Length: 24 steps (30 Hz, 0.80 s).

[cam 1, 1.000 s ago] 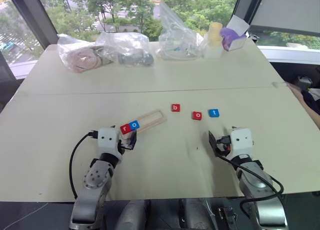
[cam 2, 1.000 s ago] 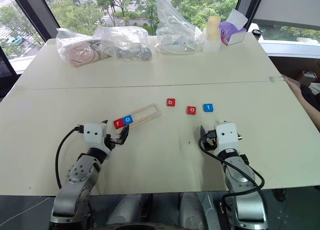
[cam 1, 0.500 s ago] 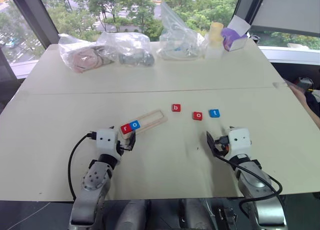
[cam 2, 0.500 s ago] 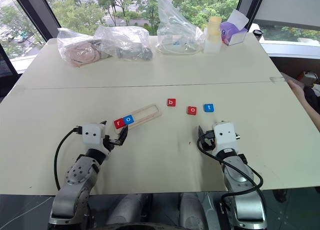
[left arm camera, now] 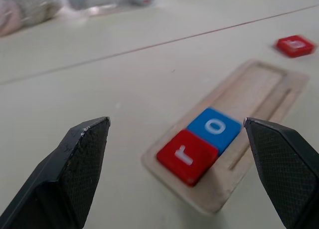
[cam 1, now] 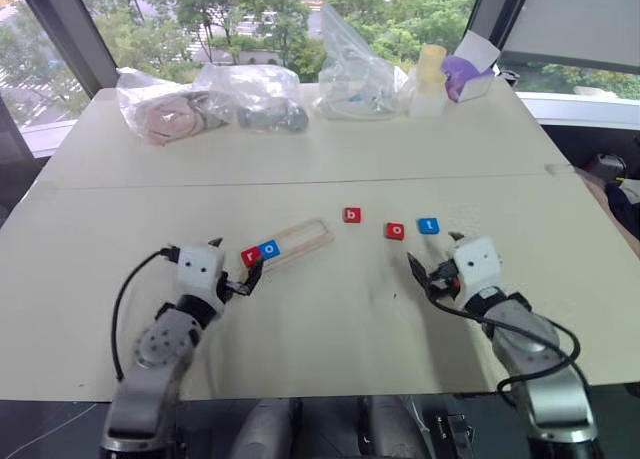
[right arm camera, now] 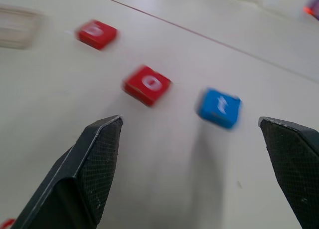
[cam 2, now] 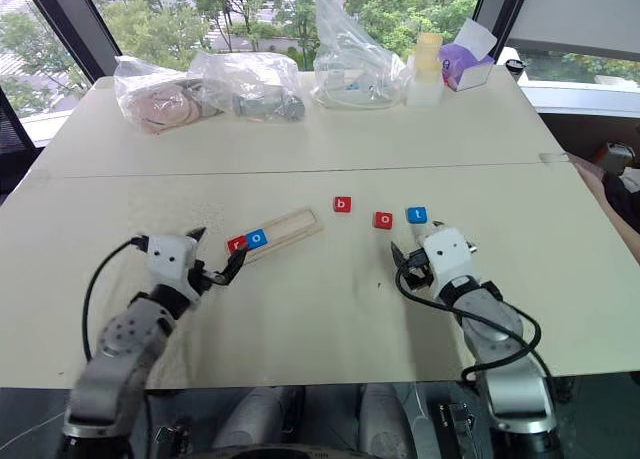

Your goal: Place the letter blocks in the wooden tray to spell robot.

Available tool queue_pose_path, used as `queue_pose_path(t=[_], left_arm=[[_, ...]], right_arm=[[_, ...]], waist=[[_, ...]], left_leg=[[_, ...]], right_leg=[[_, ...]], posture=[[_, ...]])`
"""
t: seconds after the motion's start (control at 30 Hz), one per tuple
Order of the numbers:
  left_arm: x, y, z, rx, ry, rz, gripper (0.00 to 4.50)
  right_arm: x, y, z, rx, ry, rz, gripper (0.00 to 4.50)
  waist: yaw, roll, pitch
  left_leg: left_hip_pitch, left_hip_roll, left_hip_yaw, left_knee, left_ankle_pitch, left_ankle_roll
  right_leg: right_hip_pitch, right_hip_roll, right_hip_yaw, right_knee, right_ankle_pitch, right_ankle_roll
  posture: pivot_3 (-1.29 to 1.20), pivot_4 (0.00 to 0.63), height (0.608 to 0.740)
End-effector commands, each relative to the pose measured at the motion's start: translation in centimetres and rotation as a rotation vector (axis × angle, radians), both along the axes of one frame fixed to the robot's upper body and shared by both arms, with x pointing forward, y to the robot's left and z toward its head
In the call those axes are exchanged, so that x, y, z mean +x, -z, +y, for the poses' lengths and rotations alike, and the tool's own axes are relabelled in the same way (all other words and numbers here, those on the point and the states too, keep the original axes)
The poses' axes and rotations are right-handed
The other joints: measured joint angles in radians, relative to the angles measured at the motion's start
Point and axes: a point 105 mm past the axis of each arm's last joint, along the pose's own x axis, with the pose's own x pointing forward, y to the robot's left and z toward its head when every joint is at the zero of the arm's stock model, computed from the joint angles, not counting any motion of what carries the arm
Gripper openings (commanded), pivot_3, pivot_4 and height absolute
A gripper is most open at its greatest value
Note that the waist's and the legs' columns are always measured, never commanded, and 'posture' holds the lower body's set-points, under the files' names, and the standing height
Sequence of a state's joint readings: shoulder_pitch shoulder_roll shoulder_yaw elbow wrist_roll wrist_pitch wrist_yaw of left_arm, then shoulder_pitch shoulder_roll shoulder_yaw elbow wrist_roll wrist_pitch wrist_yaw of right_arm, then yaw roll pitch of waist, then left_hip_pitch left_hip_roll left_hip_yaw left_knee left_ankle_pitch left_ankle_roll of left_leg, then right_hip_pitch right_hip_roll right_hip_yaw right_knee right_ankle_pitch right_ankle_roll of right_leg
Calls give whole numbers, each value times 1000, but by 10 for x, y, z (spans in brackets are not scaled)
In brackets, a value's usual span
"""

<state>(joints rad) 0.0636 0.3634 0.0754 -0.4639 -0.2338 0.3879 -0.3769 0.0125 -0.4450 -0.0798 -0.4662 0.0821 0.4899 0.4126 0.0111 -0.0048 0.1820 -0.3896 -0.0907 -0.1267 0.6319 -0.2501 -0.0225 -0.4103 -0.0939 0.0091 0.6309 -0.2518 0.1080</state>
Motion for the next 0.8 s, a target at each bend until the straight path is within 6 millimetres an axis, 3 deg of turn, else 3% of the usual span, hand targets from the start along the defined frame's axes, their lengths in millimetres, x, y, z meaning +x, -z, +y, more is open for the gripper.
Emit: queue_pose_path(t=[0.03,0.2,0.4,0.53,0.8], left_arm=[[-2,-22,-3,16,194,-11,4500],[5,-21,11,72,486,127,4500],[21,-9,23,219,725,247,4500],[39,-2,15,285,801,245,4500],[57,10,11,334,826,238,4500]], right_arm=[[-2,-26,10,2,-186,18,4436],[-6,-48,24,-92,-417,56,4436],[-6,-65,39,-133,-522,29,4436],[-10,-70,46,-133,-531,9,4436],[-17,-71,51,-125,-516,1,4436]], waist=[[0,0,0],[0,0,1],[-2,0,2],[3,-2,3],[-4,-3,3]], left_leg=[[0,0,0,0,0,0],[0,0,0,-1,0,0],[-1,1,0,-1,0,0],[-4,-1,0,-1,0,1],[-4,-1,0,-1,0,1]], right_leg=[[0,0,0,0,0,0],[0,0,0,-1,0,0],[0,0,-2,-2,0,-3],[-2,-2,-2,-2,1,1],[-4,-3,-1,-1,3,4]], posture=[[0,150,740],[0,150,740],[0,150,740],[0,150,740],[0,150,740]])
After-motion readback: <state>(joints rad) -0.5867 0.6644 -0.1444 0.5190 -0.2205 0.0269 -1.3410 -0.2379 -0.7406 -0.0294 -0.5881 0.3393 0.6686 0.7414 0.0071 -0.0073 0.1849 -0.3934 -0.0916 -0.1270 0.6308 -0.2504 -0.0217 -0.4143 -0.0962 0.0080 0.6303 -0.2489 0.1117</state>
